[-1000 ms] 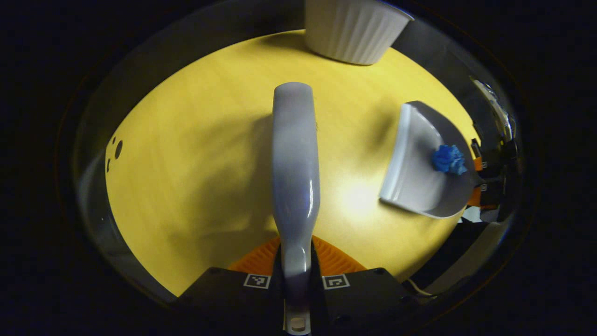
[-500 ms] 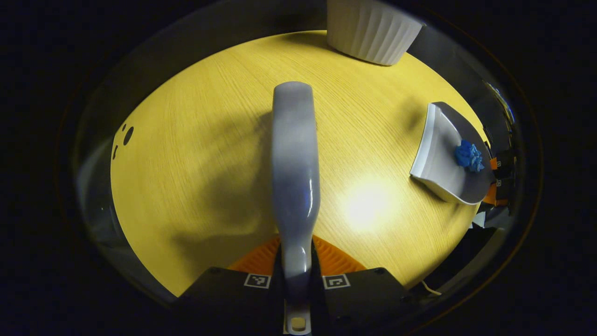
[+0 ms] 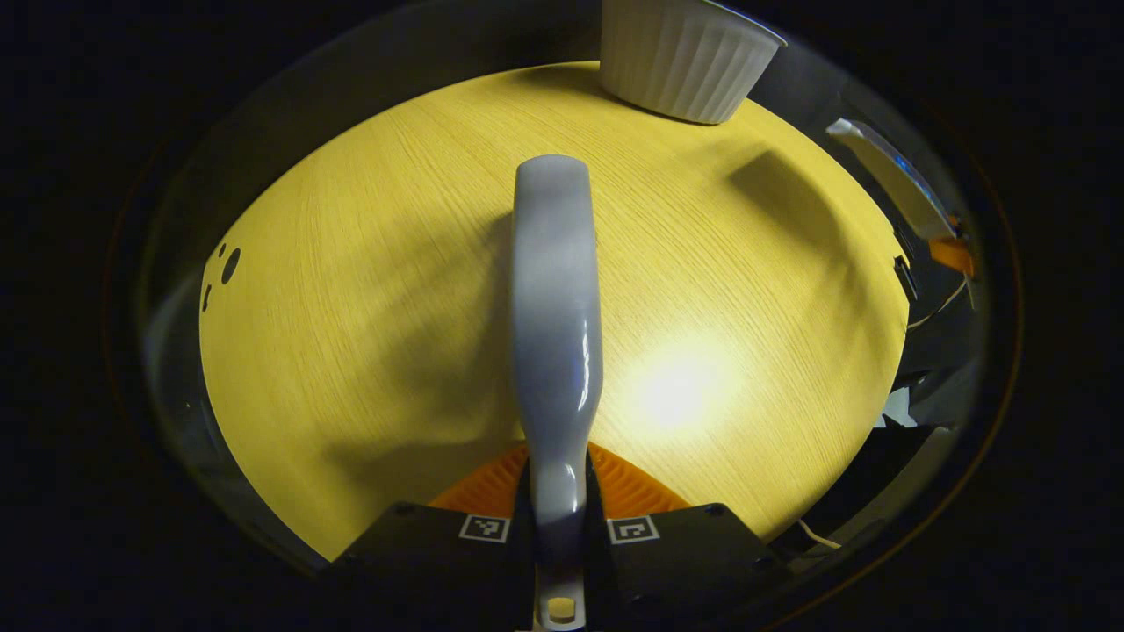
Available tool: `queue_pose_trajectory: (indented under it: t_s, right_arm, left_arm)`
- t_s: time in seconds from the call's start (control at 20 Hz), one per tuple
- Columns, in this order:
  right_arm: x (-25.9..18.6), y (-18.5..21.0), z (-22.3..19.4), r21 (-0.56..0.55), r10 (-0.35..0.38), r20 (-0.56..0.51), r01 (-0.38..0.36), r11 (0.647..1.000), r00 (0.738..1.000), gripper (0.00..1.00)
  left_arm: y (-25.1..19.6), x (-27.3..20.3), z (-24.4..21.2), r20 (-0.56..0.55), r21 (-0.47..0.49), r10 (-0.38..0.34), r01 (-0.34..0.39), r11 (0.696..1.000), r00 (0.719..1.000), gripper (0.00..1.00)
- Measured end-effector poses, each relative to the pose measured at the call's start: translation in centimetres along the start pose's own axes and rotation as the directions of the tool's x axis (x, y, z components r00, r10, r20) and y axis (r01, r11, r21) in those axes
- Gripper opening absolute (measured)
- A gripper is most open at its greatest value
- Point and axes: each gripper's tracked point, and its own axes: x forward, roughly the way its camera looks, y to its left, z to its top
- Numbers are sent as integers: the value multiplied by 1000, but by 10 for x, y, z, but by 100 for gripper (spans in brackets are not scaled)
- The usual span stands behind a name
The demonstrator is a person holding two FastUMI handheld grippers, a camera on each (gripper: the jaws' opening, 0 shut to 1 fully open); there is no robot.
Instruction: Pick up the small broom and dustpan from the desktop, sweep the trash into the dustpan with the broom, and then empty the trash into the garbage bin.
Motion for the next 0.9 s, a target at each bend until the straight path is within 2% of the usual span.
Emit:
queue_pose_trajectory:
  t_s: [0.2,0.25,0.4,0.5,0.6,0.8,0.9]
  right_arm:
    - [-38,-31,74,52,-124,57,121,991,991,35]
    - [-46,-42,81,68,-155,72,151,986,985,35]
    - [-69,-48,126,144,-182,117,164,976,976,35]
    - [-61,-52,143,173,-207,148,181,968,967,35]
    - [-64,-52,167,147,-257,181,233,961,949,35]
    - [-80,-61,161,18,-365,244,372,928,899,35]
    - [-82,-67,156,-52,-389,268,417,907,881,35]
  left_arm:
    - [1,0,1,11,16,-20,19,1000,1000,26]
    - [1,0,2,14,19,-24,24,1000,1000,26]
    - [0,1,1,24,13,-35,35,999,999,26]
    - [1,1,1,25,15,-40,40,999,999,26]
    - [2,0,1,23,20,-41,41,999,999,25]
    - [2,1,0,18,17,-34,34,999,999,26]
    - [1,1,0,17,12,-31,30,999,999,26]
